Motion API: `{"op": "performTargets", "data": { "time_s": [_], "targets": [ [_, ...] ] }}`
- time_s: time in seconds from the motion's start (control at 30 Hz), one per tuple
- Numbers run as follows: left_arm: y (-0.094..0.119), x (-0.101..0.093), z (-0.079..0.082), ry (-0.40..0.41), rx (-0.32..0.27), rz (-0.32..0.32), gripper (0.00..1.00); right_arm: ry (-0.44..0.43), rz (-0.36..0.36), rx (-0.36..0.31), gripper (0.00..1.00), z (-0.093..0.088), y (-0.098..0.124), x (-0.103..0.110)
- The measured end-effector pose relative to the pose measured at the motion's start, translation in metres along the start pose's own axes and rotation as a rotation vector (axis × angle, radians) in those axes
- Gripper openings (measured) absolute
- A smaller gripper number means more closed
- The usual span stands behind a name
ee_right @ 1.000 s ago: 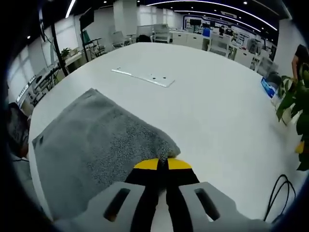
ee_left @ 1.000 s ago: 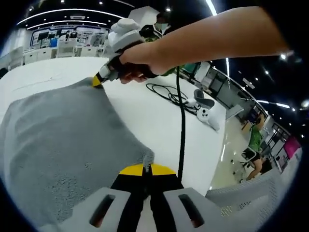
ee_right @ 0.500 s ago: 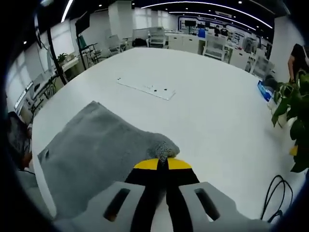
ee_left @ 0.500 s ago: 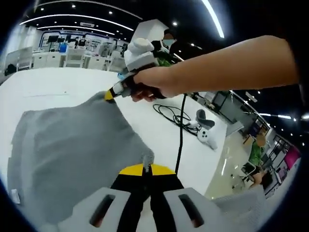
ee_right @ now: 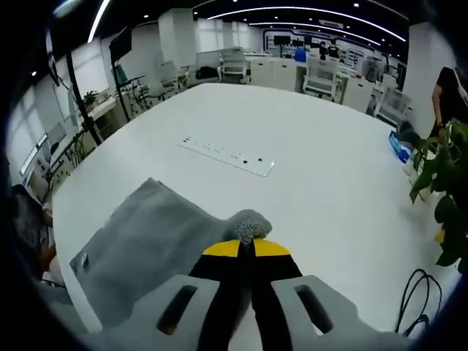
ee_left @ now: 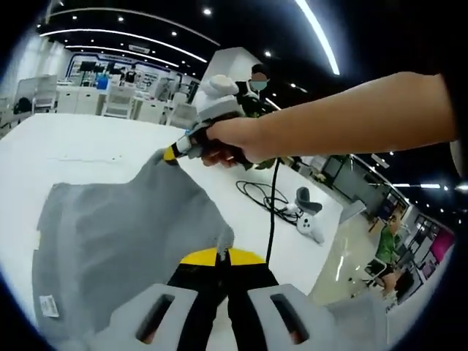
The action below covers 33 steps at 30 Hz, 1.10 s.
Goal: Fold the towel on the table until its edges align and the towel forms a compact rectangular stack.
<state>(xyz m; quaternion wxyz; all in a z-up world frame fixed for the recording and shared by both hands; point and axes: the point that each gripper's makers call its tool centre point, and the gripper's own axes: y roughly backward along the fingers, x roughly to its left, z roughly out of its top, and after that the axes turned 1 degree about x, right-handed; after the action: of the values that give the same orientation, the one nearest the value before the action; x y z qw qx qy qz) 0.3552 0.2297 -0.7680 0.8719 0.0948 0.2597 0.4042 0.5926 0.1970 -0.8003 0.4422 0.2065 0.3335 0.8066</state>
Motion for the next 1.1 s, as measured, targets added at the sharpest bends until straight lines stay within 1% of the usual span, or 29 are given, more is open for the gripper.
{"op": "performTargets", "data": {
  "time_s": [0.23, 0.37, 0.4, 0.47, 0.6, 0.87, 1.0, 1.1],
  "targets": [
    [0.021, 0.006, 0.012, -0.002, -0.048, -0.002, 0.02, 0.014, -0.006, -0.013, 0.01, 0.020, 0.000, 0.019],
    [0.038, 0.010, 0.018, 0.000, -0.070, -0.003, 0.02, 0.023, -0.010, -0.018, 0.01, 0.032, -0.002, 0.032],
    [0.037, 0.013, 0.020, 0.002, -0.075, -0.003, 0.02, 0.025, -0.010, -0.018, 0.01, 0.034, -0.002, 0.035],
    [0.043, 0.019, 0.023, 0.005, -0.091, 0.002, 0.02, 0.034, -0.010, -0.018, 0.01, 0.039, -0.003, 0.042],
    [0.057, 0.034, 0.026, 0.015, -0.120, 0.019, 0.02, 0.059, -0.012, -0.016, 0.01, 0.047, -0.007, 0.056],
    [0.079, 0.056, 0.027, 0.027, -0.169, 0.068, 0.02, 0.087, -0.004, -0.024, 0.01, 0.062, -0.012, 0.084],
    [0.085, 0.059, 0.027, 0.024, -0.179, 0.074, 0.02, 0.113, -0.002, -0.027, 0.01, 0.068, -0.016, 0.098],
    [0.090, 0.063, 0.028, 0.019, -0.191, 0.086, 0.02, 0.129, -0.002, -0.027, 0.01, 0.072, -0.018, 0.104]
  ]
}}
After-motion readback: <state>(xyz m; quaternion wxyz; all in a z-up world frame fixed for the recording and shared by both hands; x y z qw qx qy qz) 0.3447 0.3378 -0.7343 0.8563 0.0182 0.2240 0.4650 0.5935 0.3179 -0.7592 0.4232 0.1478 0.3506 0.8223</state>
